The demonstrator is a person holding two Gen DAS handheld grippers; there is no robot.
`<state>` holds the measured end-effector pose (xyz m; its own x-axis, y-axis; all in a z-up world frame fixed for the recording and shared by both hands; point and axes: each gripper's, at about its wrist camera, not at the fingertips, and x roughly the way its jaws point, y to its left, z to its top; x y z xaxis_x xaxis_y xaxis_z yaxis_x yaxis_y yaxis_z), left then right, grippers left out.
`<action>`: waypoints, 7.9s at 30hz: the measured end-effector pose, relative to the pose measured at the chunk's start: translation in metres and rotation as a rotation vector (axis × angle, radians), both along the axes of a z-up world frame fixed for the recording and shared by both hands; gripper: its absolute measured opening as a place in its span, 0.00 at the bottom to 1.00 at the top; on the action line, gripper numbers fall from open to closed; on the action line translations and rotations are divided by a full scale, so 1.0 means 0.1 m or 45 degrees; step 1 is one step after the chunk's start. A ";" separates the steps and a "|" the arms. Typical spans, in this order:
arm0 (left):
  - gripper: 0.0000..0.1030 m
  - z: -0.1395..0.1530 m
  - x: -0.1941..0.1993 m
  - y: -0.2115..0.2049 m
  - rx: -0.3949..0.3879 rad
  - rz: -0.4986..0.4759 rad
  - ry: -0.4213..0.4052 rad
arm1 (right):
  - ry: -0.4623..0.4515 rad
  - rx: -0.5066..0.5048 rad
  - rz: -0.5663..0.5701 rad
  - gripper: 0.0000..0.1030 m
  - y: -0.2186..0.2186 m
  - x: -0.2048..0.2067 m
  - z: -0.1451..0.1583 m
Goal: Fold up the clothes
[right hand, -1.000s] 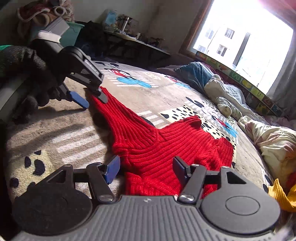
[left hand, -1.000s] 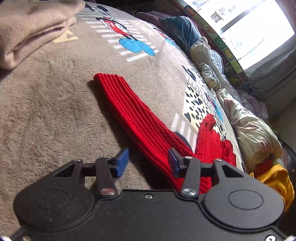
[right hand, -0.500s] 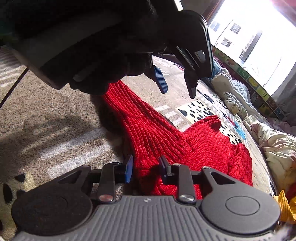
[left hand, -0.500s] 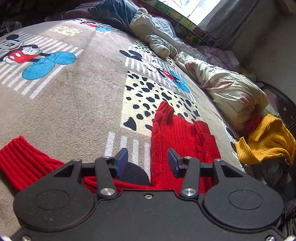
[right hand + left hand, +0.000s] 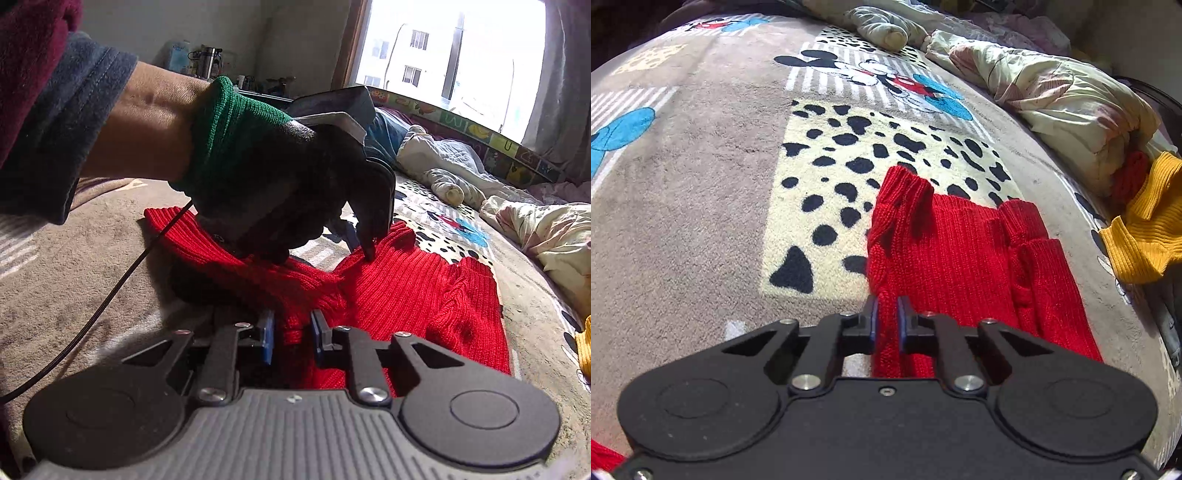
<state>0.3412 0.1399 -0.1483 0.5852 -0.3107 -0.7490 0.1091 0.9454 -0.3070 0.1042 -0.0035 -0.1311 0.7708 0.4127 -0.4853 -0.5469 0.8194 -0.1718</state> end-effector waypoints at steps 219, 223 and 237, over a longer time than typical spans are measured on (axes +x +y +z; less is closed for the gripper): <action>0.07 0.84 -2.04 -0.49 0.244 -0.576 -0.690 | 0.159 0.321 -0.191 0.26 -1.49 0.80 0.22; 0.07 0.86 -2.04 -0.50 0.242 -0.586 -0.696 | 0.306 0.152 -0.147 0.25 -1.30 1.11 -0.26; 0.07 0.99 -2.00 -0.55 0.146 -0.605 -0.732 | 0.053 0.359 -0.041 0.75 -1.51 0.08 0.15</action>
<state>0.1410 0.0852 -0.0491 0.7164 -0.5654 -0.4087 0.6261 0.7795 0.0192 0.1126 -0.1545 -0.1156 0.7677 0.5113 -0.3862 -0.5213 0.8489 0.0874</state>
